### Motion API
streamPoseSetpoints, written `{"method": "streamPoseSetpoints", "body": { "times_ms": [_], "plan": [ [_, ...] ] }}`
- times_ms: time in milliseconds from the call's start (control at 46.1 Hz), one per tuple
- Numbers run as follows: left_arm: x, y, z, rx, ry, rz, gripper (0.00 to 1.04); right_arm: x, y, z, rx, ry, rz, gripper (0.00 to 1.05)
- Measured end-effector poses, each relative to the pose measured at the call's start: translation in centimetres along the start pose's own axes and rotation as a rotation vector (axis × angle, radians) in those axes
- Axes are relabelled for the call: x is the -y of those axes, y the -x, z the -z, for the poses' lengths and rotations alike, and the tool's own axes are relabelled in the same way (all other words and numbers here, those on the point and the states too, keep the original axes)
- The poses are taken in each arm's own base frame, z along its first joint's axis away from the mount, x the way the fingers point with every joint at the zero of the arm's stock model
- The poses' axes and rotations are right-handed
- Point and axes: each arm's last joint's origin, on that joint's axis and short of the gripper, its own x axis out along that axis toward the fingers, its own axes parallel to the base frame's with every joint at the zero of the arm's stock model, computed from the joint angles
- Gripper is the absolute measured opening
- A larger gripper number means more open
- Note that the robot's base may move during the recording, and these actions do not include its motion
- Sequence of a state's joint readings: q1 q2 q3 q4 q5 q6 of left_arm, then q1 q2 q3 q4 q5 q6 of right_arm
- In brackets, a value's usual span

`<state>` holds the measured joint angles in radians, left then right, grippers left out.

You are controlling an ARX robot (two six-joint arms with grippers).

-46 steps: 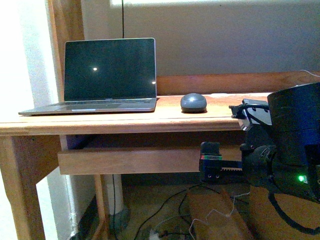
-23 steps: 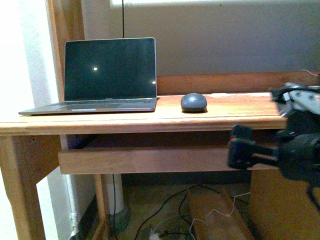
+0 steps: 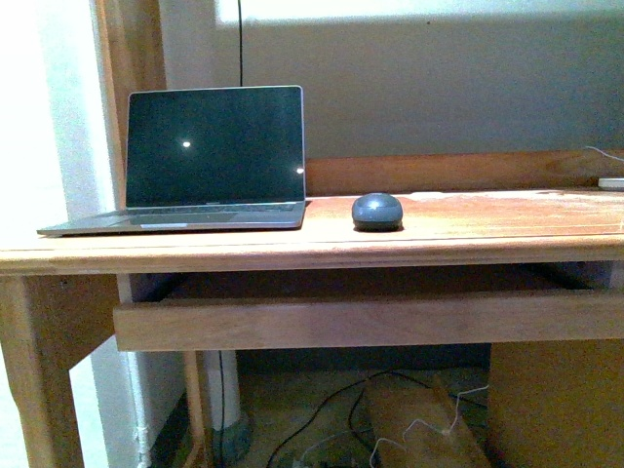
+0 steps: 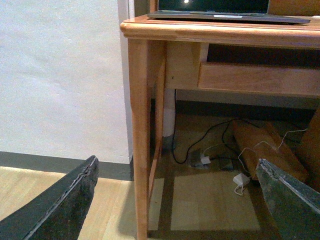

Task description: Place mouse

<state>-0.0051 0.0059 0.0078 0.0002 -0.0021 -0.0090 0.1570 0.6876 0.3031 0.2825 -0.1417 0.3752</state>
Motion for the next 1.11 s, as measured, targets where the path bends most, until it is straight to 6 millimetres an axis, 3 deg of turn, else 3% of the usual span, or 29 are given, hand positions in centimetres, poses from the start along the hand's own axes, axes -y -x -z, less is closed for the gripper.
{"method": "streamPoseSetpoints", "body": {
  "times_ms": [173, 542, 1106],
  "plan": [
    [0.0, 0.0, 0.0, 0.000, 0.000, 0.000, 0.97, 1.0, 3.5, 2.0, 0.149, 0.271, 0.265, 0.67],
    [0.0, 0.0, 0.0, 0.000, 0.000, 0.002, 0.97, 2.9, 4.8, 3.4, 0.155, 0.362, 0.272, 0.03],
    [0.0, 0.0, 0.0, 0.000, 0.000, 0.002, 0.97, 3.3, 6.1, 5.5, 0.167, 0.367, 0.271, 0.03]
  ]
}}
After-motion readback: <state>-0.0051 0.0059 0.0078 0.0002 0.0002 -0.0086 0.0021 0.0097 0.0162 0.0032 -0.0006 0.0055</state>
